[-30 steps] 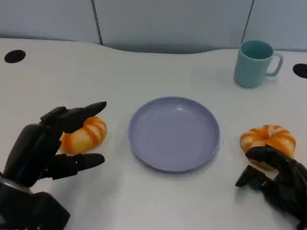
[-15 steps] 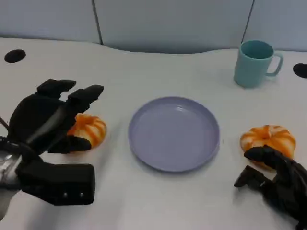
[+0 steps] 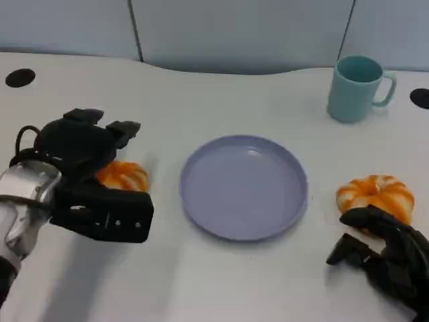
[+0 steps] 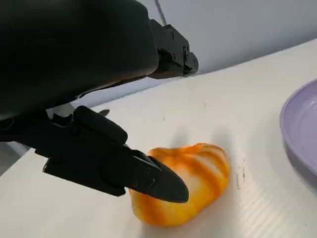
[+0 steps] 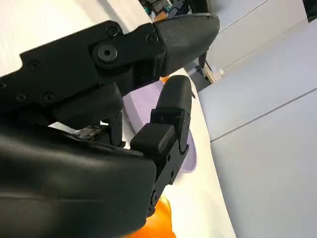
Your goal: Grasp the bread from the table and place it into the plate.
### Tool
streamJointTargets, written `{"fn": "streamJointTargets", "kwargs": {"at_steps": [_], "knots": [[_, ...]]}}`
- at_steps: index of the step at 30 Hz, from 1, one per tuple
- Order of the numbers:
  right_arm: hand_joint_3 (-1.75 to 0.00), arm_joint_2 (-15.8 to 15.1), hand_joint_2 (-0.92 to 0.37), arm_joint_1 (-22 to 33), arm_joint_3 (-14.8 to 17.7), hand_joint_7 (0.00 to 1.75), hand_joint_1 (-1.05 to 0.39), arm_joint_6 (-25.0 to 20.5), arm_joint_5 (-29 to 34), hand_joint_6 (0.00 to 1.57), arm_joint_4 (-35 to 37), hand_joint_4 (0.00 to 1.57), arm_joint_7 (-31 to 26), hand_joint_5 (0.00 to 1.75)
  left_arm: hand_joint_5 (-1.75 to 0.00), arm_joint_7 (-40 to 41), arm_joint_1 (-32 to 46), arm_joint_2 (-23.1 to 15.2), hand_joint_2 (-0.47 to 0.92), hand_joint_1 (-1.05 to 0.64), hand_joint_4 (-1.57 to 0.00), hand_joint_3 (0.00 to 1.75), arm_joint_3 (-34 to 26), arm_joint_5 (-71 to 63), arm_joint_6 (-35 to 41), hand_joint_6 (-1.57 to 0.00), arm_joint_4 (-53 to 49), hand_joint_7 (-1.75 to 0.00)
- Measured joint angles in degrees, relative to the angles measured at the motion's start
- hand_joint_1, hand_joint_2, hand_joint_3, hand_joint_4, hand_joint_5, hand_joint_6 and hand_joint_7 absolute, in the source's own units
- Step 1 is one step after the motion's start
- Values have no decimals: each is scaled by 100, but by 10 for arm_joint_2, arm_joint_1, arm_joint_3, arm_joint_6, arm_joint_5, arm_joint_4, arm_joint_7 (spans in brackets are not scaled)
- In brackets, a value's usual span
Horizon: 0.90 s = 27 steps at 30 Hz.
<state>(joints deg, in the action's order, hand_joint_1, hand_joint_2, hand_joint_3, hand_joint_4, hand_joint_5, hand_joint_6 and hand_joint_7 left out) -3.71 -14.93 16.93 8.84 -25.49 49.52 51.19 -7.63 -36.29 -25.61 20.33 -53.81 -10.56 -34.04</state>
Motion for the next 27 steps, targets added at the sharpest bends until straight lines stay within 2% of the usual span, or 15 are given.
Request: {"fn": "streamJointTargets", "kwargs": {"at_steps": [4, 8, 12, 17, 27], "knots": [[-12, 0, -92, 1, 0, 85, -44, -7, -2, 77, -5, 66, 0, 138, 0, -13, -20, 2, 82, -71, 0, 1, 16, 17, 9, -8, -35, 0], [-11, 1, -92, 2, 0, 84, -44, -8, -2, 77, -7, 66, -1, 137, 0, -34, -65, 18, 82, -72, -1, 1, 46, 21, 29, -7, -121, -1], [-11, 1, -92, 2, 1, 83, -44, -13, -4, 77, -6, 67, 4, 137, -1, -27, -103, 40, 81, -71, -3, 0, 63, 38, 25, -10, -222, -2], [-12, 1, -92, 4, 0, 84, -47, -8, -2, 78, -7, 67, 3, 137, 0, 8, -133, 64, 82, -71, 0, 0, 79, 51, 10, -6, -316, 0], [-9, 1, -92, 7, 3, 85, -44, -18, -11, 76, -12, 66, 4, 136, 0, 53, -152, 98, 83, -72, 0, 0, 123, 55, 18, -3, -395, 0]]}}
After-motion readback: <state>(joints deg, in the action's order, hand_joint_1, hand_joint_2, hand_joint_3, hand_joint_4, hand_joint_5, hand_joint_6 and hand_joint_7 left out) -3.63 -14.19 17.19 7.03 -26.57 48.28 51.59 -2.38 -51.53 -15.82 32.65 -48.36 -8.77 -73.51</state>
